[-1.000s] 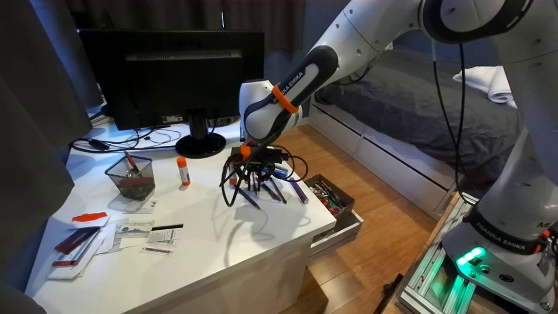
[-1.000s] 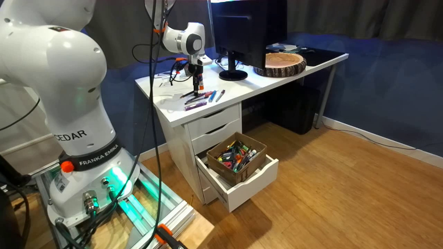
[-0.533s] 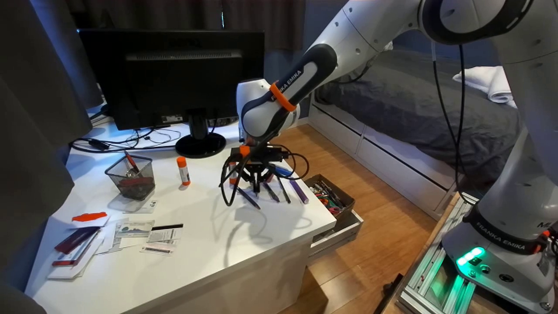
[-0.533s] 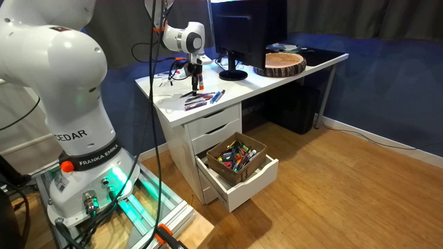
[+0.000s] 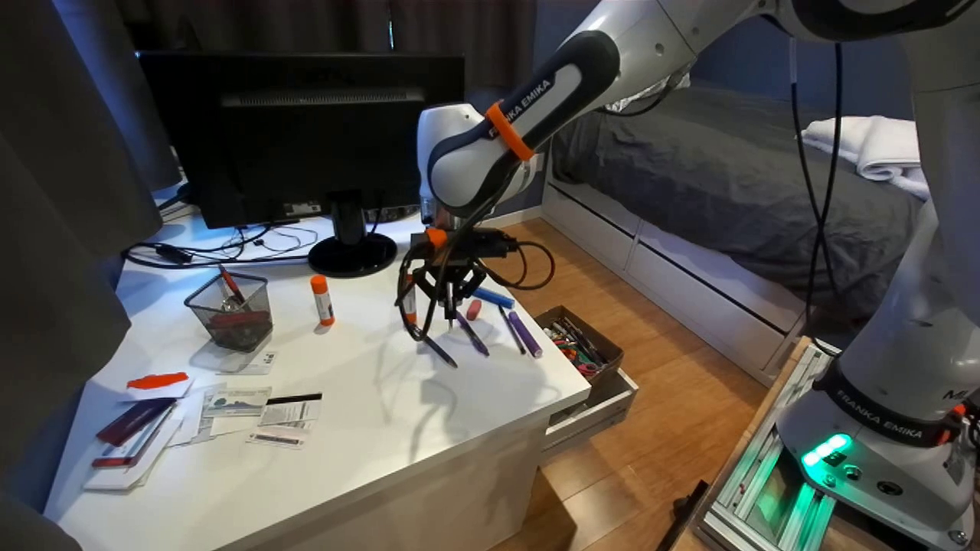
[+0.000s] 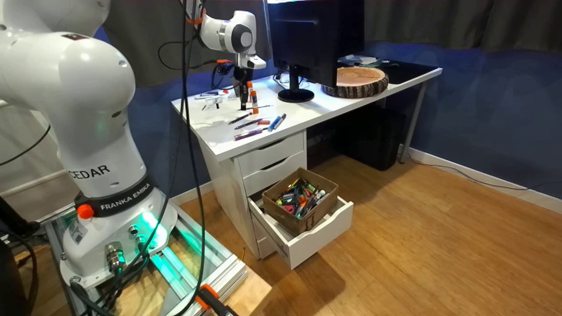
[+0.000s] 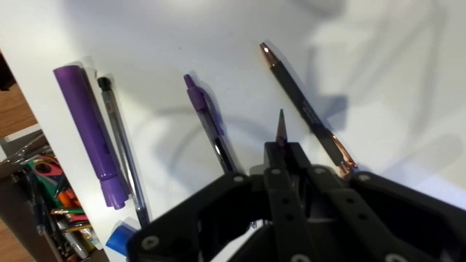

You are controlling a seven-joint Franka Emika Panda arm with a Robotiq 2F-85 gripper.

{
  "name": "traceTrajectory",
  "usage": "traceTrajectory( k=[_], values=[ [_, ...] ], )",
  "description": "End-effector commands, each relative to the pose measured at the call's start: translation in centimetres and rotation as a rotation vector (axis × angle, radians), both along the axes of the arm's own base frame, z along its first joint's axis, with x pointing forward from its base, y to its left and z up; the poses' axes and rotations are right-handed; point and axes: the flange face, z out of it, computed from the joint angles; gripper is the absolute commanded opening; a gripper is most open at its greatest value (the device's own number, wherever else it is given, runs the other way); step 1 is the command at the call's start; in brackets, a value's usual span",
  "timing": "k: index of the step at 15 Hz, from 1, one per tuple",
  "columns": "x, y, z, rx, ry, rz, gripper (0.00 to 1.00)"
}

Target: Pick up the second pencil from the left on the table and put it in the cardboard box

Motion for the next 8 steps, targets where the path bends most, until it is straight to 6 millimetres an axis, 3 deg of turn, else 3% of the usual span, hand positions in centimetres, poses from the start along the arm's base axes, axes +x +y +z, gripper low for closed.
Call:
traceTrajectory(
  k=[1, 8],
  values=[
    [-3.8, -3.0, 2.9, 0.025, 0.069, 0.105, 0.02],
    [-9.6, -14.1, 6.8, -0.059, 0.18, 0.144, 0.02]
  ],
)
